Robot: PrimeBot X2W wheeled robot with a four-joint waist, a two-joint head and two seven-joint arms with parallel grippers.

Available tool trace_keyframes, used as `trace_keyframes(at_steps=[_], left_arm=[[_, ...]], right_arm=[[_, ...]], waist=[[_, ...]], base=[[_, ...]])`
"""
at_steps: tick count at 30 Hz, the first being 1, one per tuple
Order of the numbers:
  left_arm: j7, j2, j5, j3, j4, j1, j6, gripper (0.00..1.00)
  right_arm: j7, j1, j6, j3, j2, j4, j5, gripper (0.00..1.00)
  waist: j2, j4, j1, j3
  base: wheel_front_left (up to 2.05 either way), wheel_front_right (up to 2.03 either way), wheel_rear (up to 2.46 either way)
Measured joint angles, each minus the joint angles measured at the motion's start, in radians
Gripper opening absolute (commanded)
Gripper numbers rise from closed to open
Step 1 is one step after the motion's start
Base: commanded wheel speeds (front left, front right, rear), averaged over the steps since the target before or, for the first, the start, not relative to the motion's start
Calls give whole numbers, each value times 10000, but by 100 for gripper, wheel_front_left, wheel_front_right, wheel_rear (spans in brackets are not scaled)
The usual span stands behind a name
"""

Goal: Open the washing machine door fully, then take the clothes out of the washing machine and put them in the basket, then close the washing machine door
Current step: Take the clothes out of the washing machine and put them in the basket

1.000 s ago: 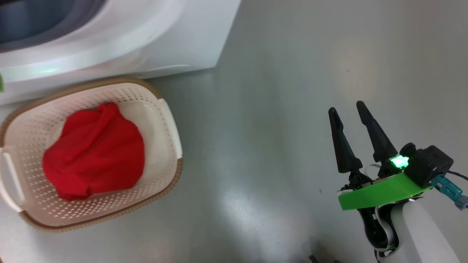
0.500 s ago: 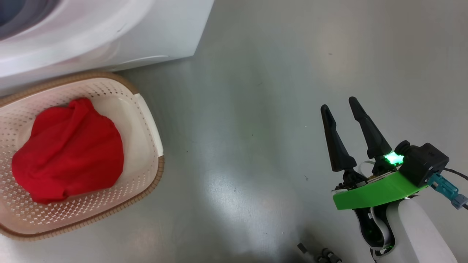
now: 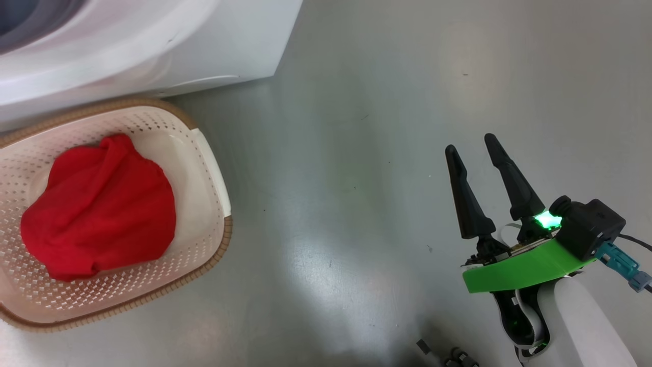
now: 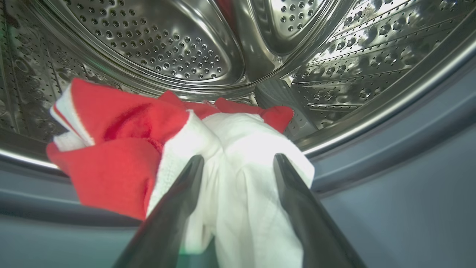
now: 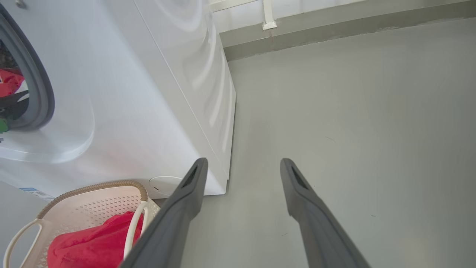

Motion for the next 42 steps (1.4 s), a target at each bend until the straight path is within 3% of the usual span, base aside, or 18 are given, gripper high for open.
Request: trace_keyframes(at_steps=[26, 42], left_arm=[[100, -249, -462, 2, -249, 141, -6, 0], [100, -1392, -1937, 1137, -2600, 1915, -31, 0]], right_arm=[[0, -133, 0, 73, 0, 42, 71, 100], [0, -105, 0, -90, -2, 464, 69, 100]], waist=[[0, 93, 0, -532], [0, 380, 0, -1518]], base=[[0, 0, 0], [0, 0, 0]])
